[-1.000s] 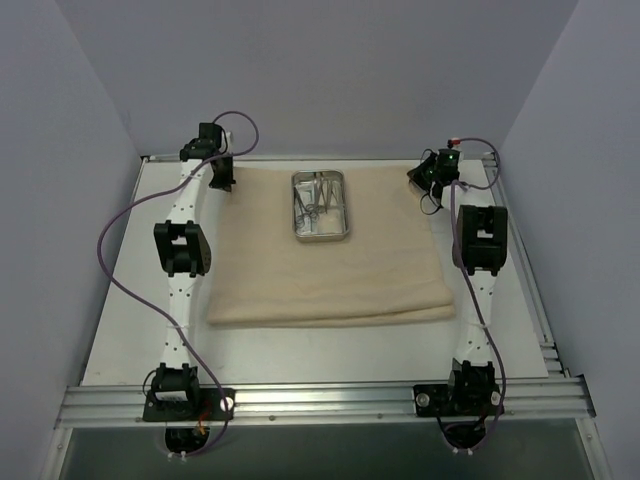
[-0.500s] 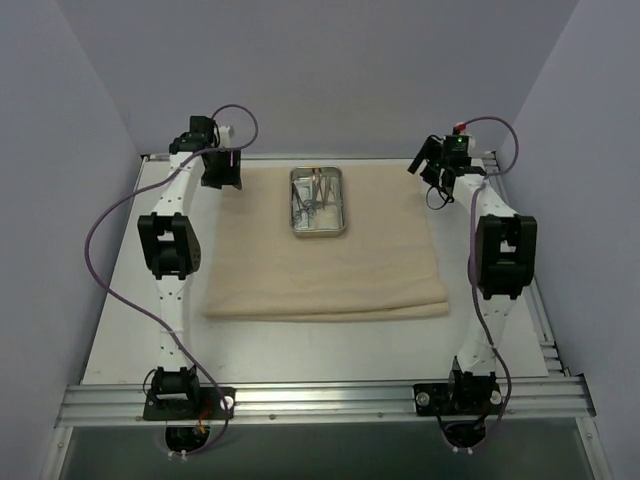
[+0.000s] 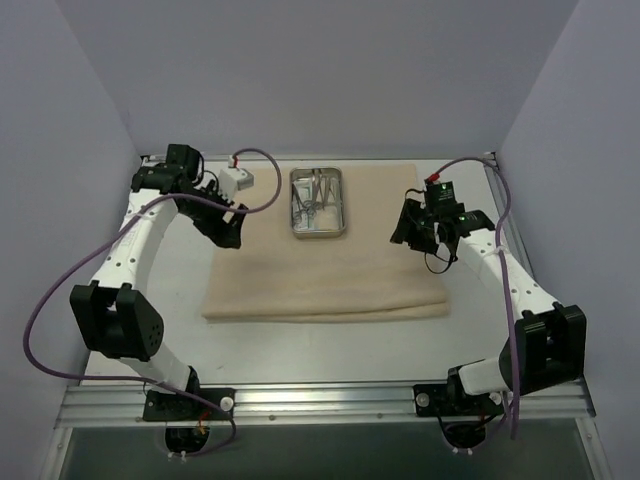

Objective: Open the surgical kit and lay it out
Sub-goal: Smooth out the surgical kit at the center of the board.

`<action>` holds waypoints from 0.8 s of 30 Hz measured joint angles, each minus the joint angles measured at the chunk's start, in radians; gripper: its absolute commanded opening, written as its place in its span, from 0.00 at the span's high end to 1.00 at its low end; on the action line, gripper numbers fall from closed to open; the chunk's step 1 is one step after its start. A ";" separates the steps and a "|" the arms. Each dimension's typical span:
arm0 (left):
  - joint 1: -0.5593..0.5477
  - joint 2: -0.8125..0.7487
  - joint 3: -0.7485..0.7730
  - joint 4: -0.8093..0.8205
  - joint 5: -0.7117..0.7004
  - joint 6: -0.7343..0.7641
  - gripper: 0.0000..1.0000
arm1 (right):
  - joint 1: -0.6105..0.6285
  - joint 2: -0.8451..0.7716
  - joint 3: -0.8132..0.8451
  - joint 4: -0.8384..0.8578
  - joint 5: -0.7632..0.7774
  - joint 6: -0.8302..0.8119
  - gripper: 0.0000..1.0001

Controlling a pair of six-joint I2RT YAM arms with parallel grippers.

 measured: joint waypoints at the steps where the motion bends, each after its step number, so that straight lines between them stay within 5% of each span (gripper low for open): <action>1: -0.026 -0.021 -0.054 -0.021 0.003 0.045 0.11 | 0.009 -0.018 -0.033 -0.019 -0.010 0.012 0.53; 12: -0.460 -0.033 -0.458 0.130 -0.125 0.201 0.15 | 0.204 -0.204 -0.343 0.064 -0.186 0.144 0.83; 24: -0.536 -0.033 -0.557 0.256 -0.198 0.221 0.21 | 0.223 -0.264 -0.509 0.258 -0.241 0.210 0.85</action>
